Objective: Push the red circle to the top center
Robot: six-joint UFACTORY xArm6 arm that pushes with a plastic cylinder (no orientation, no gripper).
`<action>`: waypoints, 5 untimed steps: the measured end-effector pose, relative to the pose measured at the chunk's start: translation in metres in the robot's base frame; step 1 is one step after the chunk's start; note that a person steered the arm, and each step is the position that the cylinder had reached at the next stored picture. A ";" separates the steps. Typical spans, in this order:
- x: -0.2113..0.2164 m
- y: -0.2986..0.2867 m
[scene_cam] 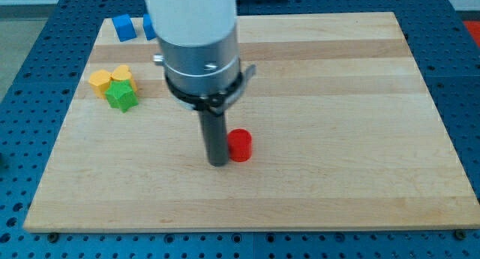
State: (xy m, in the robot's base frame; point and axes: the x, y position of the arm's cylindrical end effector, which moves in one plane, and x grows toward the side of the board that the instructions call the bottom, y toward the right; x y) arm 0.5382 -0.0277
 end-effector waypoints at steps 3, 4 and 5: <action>-0.035 -0.006; -0.079 -0.038; -0.085 -0.043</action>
State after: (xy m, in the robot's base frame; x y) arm 0.4527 -0.0706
